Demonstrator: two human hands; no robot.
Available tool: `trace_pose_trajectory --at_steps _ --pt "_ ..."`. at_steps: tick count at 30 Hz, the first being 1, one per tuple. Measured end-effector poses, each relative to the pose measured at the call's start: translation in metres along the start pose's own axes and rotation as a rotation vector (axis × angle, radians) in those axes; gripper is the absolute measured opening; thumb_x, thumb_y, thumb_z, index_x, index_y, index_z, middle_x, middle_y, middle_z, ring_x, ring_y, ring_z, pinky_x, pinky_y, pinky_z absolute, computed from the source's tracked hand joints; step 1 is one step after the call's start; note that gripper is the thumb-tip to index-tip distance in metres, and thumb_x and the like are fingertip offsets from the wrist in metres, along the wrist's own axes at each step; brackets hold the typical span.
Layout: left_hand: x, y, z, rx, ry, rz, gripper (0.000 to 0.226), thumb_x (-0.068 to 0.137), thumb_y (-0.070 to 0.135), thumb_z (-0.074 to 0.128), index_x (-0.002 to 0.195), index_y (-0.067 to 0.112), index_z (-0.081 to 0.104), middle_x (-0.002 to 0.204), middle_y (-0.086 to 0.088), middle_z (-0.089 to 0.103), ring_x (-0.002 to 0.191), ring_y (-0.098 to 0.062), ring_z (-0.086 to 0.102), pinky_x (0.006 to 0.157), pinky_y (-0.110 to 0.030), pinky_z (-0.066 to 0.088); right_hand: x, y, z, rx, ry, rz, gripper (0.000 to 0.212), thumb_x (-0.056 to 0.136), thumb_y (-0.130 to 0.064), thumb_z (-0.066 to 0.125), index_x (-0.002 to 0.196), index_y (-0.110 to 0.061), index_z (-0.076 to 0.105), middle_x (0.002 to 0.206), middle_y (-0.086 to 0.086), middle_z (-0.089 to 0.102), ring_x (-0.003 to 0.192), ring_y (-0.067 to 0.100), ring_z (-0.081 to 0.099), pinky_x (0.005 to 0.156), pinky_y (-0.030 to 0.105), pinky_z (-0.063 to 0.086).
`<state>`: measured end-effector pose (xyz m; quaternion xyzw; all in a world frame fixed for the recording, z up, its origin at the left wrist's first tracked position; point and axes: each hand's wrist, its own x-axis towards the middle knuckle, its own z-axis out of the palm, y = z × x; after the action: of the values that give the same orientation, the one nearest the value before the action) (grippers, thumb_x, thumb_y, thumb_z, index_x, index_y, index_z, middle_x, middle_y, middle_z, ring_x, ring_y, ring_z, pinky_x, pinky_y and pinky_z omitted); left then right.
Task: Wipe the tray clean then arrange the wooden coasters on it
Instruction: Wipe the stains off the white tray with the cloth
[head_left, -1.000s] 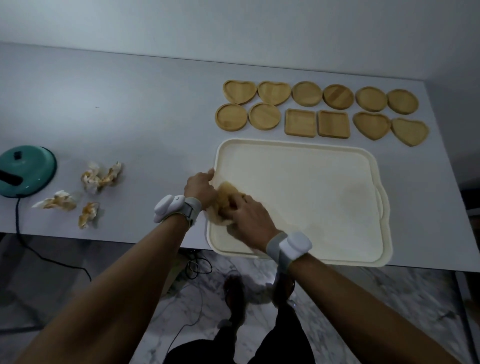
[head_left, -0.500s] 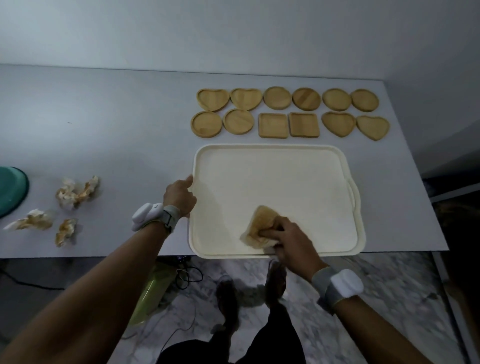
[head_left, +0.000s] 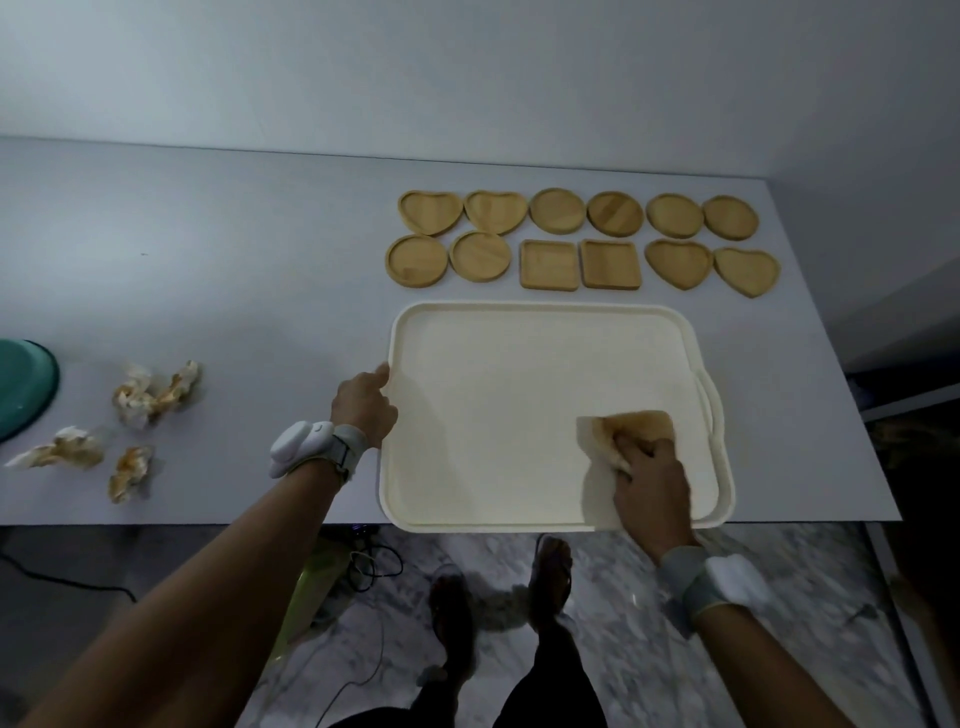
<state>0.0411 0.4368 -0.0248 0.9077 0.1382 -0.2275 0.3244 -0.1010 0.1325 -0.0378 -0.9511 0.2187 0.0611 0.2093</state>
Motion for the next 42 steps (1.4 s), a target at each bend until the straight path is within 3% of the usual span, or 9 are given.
trace_pose_trajectory --at_steps 4,12,16,19,26,29,36,39,42 --pt "-0.001 0.0 -0.001 0.02 0.001 0.003 0.06 0.09 0.003 0.047 0.147 0.019 0.04 0.134 -0.017 0.054 0.106 -0.042 0.064 0.093 -0.048 0.055 -0.006 -0.062 0.025 0.146 -0.092 -0.096 0.039 0.09 -0.011 0.053 0.128 -0.017 0.061 0.134 0.016 0.048 0.118 0.039 0.049 0.097 0.041 0.046" --pt "-0.002 0.002 -0.003 0.037 -0.015 0.027 0.056 0.091 0.008 0.046 0.146 0.02 0.041 0.13 -0.018 0.057 0.103 -0.041 0.066 0.09 -0.048 0.057 0.009 -0.177 0.062 0.06 -0.212 -0.456 0.04 0.09 -0.015 0.05 0.129 -0.016 0.059 0.132 0.018 0.047 0.123 0.039 0.041 0.096 0.045 0.045" --pt "-0.001 0.0 -0.002 0.056 -0.019 0.06 0.047 0.093 0.007 0.045 0.14 0.014 0.049 0.117 -0.022 0.062 0.087 -0.04 0.069 0.076 -0.049 0.061 0.043 -0.205 0.066 0.068 -0.243 -0.486 0.033 0.091 -0.017 0.052 0.122 -0.015 0.062 0.128 0.015 0.049 0.12 0.037 0.043 0.095 0.046 0.045" --pt "0.003 -0.004 -0.001 0.064 -0.037 0.042 0.054 0.094 0.006 0.047 0.146 0.016 0.041 0.124 -0.021 0.061 0.098 -0.04 0.067 0.086 -0.049 0.059 0.069 -0.209 0.062 0.122 -0.238 -0.472 0.028 0.093 -0.023 0.055 0.117 -0.015 0.066 0.132 0.016 0.048 0.124 0.038 0.042 0.099 0.048 0.044" --pt "0.004 -0.001 0.0 0.037 -0.035 0.018 0.058 0.094 0.004 0.046 0.149 0.019 0.035 0.13 -0.021 0.054 0.084 -0.039 0.069 0.074 -0.046 0.062 0.126 -0.172 0.045 0.111 -0.212 -0.283 0.037 0.097 -0.028 0.047 0.132 -0.021 0.053 0.136 0.011 0.046 0.123 0.034 0.043 0.101 0.045 0.04" --pt "0.005 -0.002 0.0 0.027 -0.031 0.0 0.059 0.093 0.003 0.047 0.149 0.018 0.035 0.131 -0.023 0.054 0.084 -0.042 0.069 0.077 -0.05 0.061 0.143 -0.137 0.028 0.104 -0.189 -0.191 0.041 0.098 -0.036 0.044 0.136 -0.022 0.05 0.137 0.009 0.045 0.123 0.033 0.044 0.101 0.041 0.038" --pt "0.005 0.0 0.001 0.022 -0.015 -0.027 0.062 0.09 0.002 0.048 0.149 0.02 0.037 0.133 -0.021 0.055 0.096 -0.043 0.067 0.085 -0.052 0.058 0.159 -0.047 -0.021 0.01 -0.057 -0.065 0.038 0.097 -0.032 0.046 0.132 -0.023 0.056 0.14 0.01 0.046 0.123 0.035 0.046 0.098 0.039 0.04" --pt "0.004 0.001 0.002 0.039 -0.013 -0.025 0.064 0.089 0.0 0.048 0.149 0.019 0.037 0.134 -0.022 0.054 0.099 -0.044 0.065 0.087 -0.052 0.058 0.158 -0.021 -0.046 0.033 -0.08 -0.086 0.034 0.096 -0.021 0.05 0.128 -0.021 0.063 0.139 0.012 0.052 0.124 0.037 0.05 0.101 0.04 0.044" --pt "-0.001 0.005 0.001 0.057 -0.015 -0.016 0.064 0.089 0.0 0.048 0.149 0.018 0.035 0.134 -0.022 0.054 0.104 -0.044 0.063 0.087 -0.052 0.057 0.153 -0.008 -0.071 -0.006 -0.094 -0.082 0.038 0.086 -0.009 0.058 0.122 -0.017 0.067 0.121 0.016 0.064 0.112 0.04 0.057 0.092 0.039 0.049"
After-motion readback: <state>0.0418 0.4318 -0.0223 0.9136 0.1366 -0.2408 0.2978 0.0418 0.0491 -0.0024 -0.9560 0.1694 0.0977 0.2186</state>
